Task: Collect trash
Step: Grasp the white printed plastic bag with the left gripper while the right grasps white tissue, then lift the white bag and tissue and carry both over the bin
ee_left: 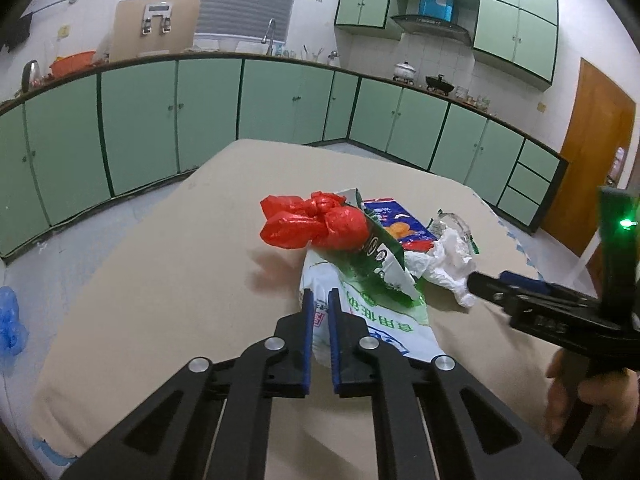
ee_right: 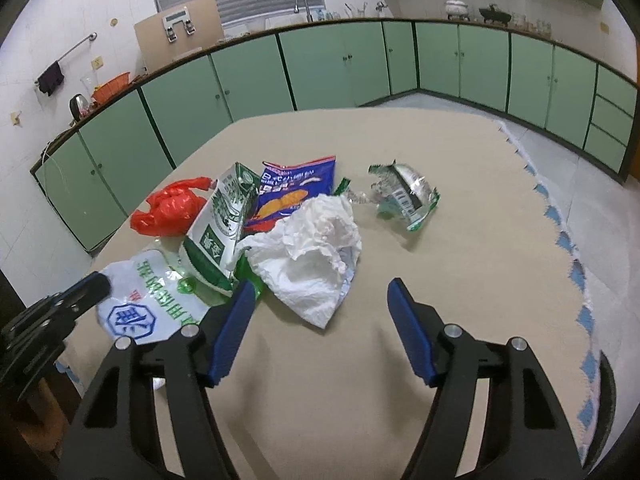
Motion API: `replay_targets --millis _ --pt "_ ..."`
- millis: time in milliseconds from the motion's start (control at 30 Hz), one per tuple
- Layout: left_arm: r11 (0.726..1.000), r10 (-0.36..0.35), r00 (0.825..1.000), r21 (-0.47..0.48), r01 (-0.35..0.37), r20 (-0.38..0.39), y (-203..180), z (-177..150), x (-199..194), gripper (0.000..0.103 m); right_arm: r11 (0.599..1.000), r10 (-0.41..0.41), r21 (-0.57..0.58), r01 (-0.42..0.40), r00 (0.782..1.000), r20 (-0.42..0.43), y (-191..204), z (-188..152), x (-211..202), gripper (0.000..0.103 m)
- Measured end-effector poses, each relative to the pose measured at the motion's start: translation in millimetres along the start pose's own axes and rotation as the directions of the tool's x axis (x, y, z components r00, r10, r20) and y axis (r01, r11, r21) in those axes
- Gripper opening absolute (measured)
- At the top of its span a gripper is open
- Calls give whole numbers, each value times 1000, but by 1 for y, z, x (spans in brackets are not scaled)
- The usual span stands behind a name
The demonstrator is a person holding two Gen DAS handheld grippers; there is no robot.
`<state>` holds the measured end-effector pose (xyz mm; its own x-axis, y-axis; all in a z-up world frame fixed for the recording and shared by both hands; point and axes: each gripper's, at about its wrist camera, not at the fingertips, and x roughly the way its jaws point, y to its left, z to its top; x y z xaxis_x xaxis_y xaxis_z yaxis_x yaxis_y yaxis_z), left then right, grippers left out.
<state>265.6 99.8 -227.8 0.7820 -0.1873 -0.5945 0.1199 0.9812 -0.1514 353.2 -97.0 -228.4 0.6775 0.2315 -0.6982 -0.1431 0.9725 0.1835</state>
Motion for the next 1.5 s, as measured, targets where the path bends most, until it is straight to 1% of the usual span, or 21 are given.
replay_targets --millis 67,133,200,233,300,400,667,700,733,967,1200,1367,1500 --pt "1000 -7 1000 1 7 13 0 1 -3 7 1000 3 9 -3 1000 -4 0 2 4 64" --pt "1000 -12 1000 2 12 18 0 1 -5 7 1000 11 22 -11 1000 -13 -2 4 9 59" --pt "1000 -13 1000 -2 13 27 1 2 -8 7 999 24 28 -23 999 -34 -4 5 15 45" --pt "1000 -13 1000 -7 14 29 2 3 -9 6 999 31 24 -30 999 -44 -4 5 17 40" --pt "1000 -10 999 -8 11 30 0 2 -11 6 1000 31 4 -31 999 -42 -2 5 15 17" --pt "1000 -5 1000 -7 6 30 -1 5 -14 6 999 34 -18 -35 999 -25 0 4 5 5" --pt "1000 -9 997 6 9 80 -17 18 -46 5 999 40 -13 -39 999 33 -6 3 -39 4" --pt "1000 -9 996 6 9 86 -19 20 -51 4 999 41 -11 -40 998 37 -7 3 -44 4" --pt "1000 -11 996 4 10 91 -21 22 -56 1 999 41 -10 -41 998 46 -9 3 -53 4" --pt "1000 -19 994 19 17 108 -37 23 -79 1 1000 28 -1 -28 996 82 -22 -8 -95 4" --pt "999 -11 987 42 5 159 -54 29 -109 1 999 25 28 -28 994 104 -39 -19 -127 4" --pt "998 -33 983 60 23 183 -66 34 -128 1 998 32 48 -39 991 133 -49 -23 -153 4" --pt "994 -72 980 94 55 187 -87 34 -135 1 998 26 53 -35 987 159 -57 -24 -173 4"
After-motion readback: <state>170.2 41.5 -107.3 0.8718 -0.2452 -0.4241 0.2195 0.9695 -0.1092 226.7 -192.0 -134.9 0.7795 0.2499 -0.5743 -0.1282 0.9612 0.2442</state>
